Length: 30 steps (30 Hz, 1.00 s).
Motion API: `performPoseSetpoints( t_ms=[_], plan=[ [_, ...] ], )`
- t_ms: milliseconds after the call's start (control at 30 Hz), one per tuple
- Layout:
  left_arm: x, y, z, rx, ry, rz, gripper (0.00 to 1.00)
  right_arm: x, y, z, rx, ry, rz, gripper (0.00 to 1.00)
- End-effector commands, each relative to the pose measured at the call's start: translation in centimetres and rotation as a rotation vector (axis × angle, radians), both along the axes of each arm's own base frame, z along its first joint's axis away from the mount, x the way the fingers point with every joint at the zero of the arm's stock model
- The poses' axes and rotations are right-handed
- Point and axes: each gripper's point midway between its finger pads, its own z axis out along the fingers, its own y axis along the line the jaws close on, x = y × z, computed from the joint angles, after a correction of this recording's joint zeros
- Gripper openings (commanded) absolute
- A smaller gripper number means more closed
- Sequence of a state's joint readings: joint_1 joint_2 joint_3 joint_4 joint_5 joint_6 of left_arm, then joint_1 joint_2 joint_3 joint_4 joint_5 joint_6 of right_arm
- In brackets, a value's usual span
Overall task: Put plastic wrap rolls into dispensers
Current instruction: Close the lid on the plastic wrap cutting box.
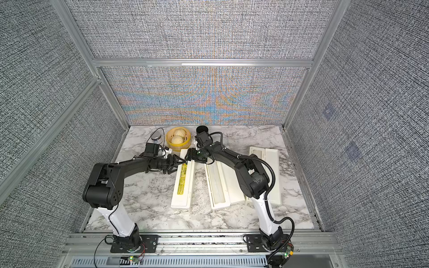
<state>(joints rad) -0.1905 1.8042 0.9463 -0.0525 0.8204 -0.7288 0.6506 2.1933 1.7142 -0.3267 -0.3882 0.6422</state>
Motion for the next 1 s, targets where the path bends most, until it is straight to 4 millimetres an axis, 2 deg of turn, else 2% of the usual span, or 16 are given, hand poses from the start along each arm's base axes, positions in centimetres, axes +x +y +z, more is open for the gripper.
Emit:
performPoseSetpoints(
  t_ms=[0, 167, 233, 500, 667, 867, 967],
  plan=[
    [-3.0, 1.1, -3.0, 0.078, 0.166, 0.050, 0.65, -1.3, 2.4, -0.2, 0.108, 0.029, 0.107, 0.69],
    [-4.2, 1.3, -2.6, 0.065, 0.177, 0.061, 0.65, -1.3, 2.4, 0.1, 0.098, 0.018, 0.121, 0.72],
    [-4.7, 1.3, -2.3, 0.060, 0.176, 0.060, 0.64, -1.4, 1.9, 0.1, 0.065, 0.012, 0.114, 0.76],
    [-4.6, 0.7, 0.0, 0.002, 0.142, 0.040, 0.66, -2.6, -1.9, 2.1, -0.163, -0.085, 0.062, 0.84],
    [-5.8, 0.6, 0.9, -0.024, 0.147, 0.032, 0.66, -4.1, -3.9, 3.3, -0.301, -0.115, 0.015, 0.87],
    [-8.7, 0.9, 0.6, -0.030, 0.176, 0.024, 0.66, -6.0, -3.6, 2.9, -0.324, -0.095, 0.015, 0.90],
    [-9.9, 1.0, 0.5, -0.036, 0.180, 0.018, 0.66, -6.4, -2.2, 2.3, -0.275, -0.081, 0.037, 0.90]
  ],
)
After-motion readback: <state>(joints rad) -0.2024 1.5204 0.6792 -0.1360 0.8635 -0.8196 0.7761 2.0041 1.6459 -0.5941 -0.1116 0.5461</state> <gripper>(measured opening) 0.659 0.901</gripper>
